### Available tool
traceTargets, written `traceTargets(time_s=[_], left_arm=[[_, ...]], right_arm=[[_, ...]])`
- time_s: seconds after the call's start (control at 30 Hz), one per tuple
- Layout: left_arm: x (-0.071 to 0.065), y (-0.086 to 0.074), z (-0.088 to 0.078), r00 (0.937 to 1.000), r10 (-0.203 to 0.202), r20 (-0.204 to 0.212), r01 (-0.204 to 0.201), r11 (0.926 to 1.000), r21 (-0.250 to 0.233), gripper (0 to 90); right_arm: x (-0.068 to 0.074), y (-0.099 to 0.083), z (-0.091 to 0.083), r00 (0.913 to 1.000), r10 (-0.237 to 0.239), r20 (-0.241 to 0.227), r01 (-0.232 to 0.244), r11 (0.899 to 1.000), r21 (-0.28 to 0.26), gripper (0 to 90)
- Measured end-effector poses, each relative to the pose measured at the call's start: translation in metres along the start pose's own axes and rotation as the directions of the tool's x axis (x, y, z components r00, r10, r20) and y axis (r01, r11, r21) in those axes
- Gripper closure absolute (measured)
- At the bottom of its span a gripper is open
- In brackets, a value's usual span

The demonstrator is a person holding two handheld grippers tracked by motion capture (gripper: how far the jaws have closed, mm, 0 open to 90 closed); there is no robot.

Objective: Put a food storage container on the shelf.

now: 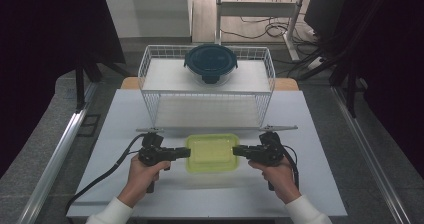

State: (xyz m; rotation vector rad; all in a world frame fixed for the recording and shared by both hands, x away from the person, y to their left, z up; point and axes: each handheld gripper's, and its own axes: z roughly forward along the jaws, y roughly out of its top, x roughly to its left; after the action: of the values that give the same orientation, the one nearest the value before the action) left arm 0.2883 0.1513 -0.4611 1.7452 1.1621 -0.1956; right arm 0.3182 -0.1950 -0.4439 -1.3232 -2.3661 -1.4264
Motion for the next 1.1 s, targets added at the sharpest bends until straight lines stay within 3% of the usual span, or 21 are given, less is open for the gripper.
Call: traceTargets(time_s=[0.27, 0.57, 1.1], left_arm=[[-0.004, 0.013, -0.008, 0.9999, 0.011, 0.007, -0.011, 0.9998, -0.014, 80.3], [-0.012, 0.035, -0.024, 0.9992, 0.037, 0.012, -0.036, 0.9983, -0.046, 80.2], [-0.033, 0.065, -0.049, 0.9945, 0.105, 0.005, -0.104, 0.9903, -0.093, 80.1]], right_arm=[[0.003, 0.010, -0.005, 0.9999, -0.007, -0.015, 0.007, 1.000, -0.021, 77.9], [0.013, 0.032, -0.013, 0.9987, -0.048, -0.018, 0.046, 0.997, -0.059, 77.8], [0.033, 0.064, -0.031, 0.9941, -0.107, -0.018, 0.104, 0.989, -0.110, 77.6]])
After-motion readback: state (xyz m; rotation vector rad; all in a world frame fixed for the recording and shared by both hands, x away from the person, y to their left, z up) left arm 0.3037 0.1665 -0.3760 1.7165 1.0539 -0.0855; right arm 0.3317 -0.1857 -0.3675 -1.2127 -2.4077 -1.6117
